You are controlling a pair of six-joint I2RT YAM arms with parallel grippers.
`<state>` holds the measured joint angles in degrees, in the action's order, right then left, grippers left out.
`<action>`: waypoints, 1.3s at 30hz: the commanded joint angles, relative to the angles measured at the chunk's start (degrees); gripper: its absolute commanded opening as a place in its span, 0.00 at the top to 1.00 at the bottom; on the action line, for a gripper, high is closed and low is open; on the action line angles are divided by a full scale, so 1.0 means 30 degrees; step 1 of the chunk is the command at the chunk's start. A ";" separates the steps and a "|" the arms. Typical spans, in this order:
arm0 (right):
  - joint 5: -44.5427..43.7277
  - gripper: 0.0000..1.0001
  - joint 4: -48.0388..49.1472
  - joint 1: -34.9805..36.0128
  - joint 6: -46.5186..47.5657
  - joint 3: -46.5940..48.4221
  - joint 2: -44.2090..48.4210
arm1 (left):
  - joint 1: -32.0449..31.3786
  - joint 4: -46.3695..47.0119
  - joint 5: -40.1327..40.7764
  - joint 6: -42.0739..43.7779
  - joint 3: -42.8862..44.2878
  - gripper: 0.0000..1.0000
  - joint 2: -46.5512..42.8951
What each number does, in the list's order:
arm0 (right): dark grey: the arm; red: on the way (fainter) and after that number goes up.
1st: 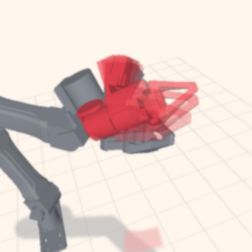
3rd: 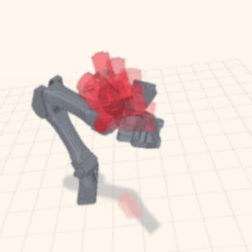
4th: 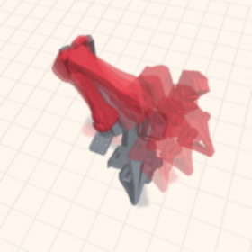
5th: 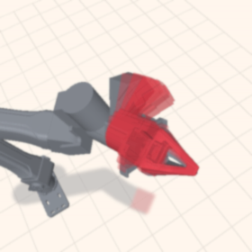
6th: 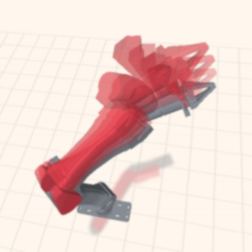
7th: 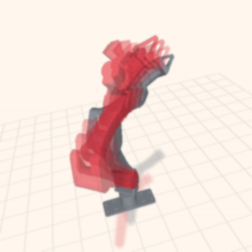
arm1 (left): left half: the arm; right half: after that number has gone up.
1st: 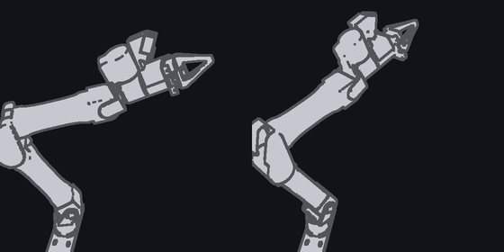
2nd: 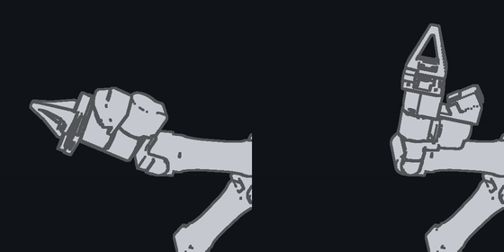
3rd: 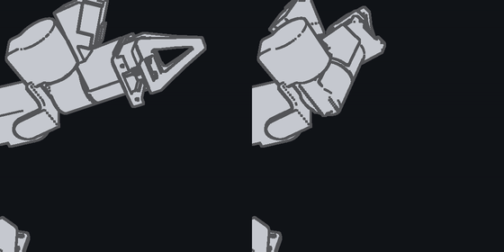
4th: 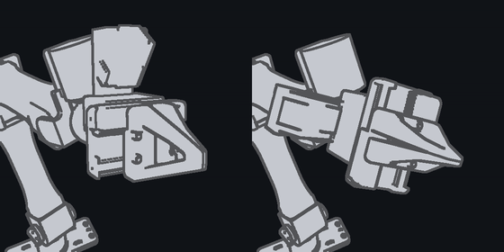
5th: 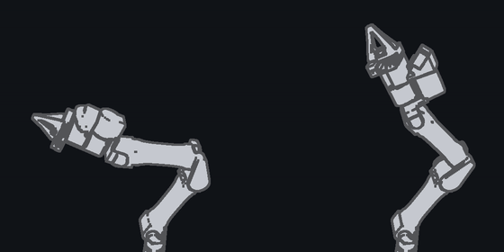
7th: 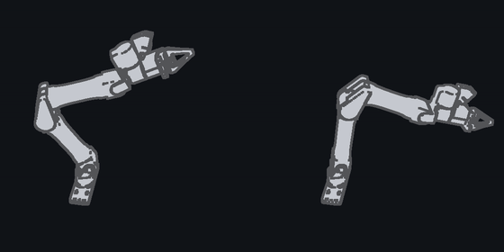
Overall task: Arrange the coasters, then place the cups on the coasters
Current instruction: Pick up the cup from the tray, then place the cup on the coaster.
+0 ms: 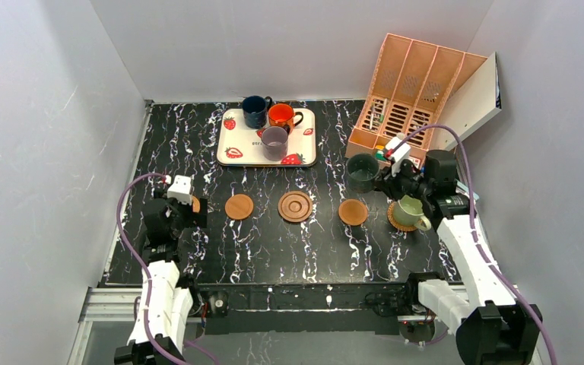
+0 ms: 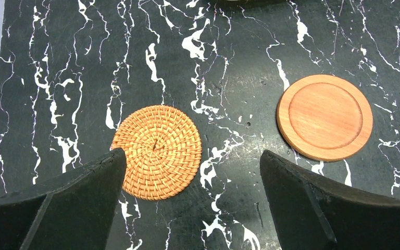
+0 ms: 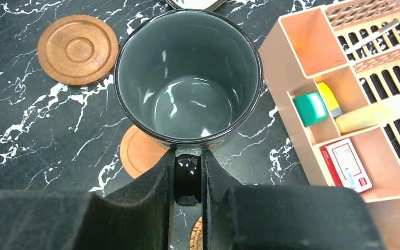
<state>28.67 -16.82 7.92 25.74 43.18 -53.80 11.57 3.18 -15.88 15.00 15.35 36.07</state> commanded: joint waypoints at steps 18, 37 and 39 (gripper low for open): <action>0.9691 0.99 0.7022 -0.5465 -0.1039 -0.4295 0.0661 | 0.0127 0.0903 -0.0020 -0.0036 0.0038 0.02 0.1192; 0.9939 0.99 0.5455 -0.5432 0.0531 -0.5419 0.0979 | 0.0128 0.0943 0.0077 0.0010 0.0199 0.02 0.1705; 1.0404 0.99 0.5435 -0.5425 0.0609 -0.5457 0.0680 | 0.0142 0.0939 0.0013 0.0050 0.0185 0.02 0.1651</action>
<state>55.64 -4.12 -8.21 26.20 26.76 -50.83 11.57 5.13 -15.66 15.00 15.35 41.12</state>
